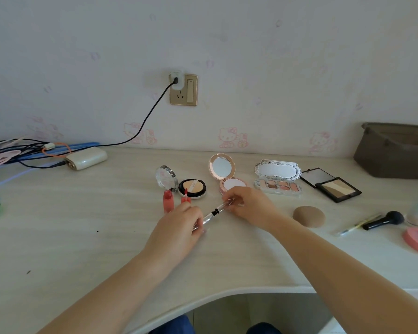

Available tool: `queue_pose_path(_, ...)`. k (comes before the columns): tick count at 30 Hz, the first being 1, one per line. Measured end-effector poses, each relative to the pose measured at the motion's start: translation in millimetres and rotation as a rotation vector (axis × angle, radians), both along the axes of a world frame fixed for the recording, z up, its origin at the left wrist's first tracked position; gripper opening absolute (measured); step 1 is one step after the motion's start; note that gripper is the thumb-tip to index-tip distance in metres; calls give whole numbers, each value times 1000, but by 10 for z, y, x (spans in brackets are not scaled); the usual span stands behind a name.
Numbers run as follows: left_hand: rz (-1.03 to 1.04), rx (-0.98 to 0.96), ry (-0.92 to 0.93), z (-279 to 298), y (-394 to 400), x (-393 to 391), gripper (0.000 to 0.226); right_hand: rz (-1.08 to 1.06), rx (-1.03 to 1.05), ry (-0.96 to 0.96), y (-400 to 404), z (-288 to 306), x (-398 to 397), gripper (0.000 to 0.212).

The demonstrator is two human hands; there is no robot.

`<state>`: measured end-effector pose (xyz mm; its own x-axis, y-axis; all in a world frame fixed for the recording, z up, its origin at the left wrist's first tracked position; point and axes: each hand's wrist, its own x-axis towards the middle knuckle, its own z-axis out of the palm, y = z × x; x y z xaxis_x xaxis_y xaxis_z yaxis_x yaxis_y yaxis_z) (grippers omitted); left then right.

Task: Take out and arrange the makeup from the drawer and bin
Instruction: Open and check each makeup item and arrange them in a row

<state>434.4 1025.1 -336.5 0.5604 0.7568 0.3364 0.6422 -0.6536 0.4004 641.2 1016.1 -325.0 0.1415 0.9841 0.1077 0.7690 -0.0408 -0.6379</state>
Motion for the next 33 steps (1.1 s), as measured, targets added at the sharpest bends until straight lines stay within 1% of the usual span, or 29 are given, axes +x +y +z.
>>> queue_pose_path(4, 39, 14, 8, -3, 54, 0, 9, 16, 34, -85, 95, 3, -70, 23)
queue_pose_path(11, 36, 49, -10, -76, 96, -19, 7, 33, -1, -158, 155, -11, -95, 27)
queue_pose_path(17, 43, 43, -30, -86, 99, -28, 6, 60, 0, -206, 134, -31, -95, 32)
queue_pose_path(24, 62, 56, -23, -92, 90, -44, 8, 57, 14, -186, 110, -34, -84, 39)
queue_pose_path(30, 67, 154, -21, -47, 51, -40, 6, 43, 43, -164, 120, -51, -77, 39)
queue_pose_path(33, 48, 194, -53, -20, 56, -14, 11, 23, 78, -114, 94, -47, -77, 39)
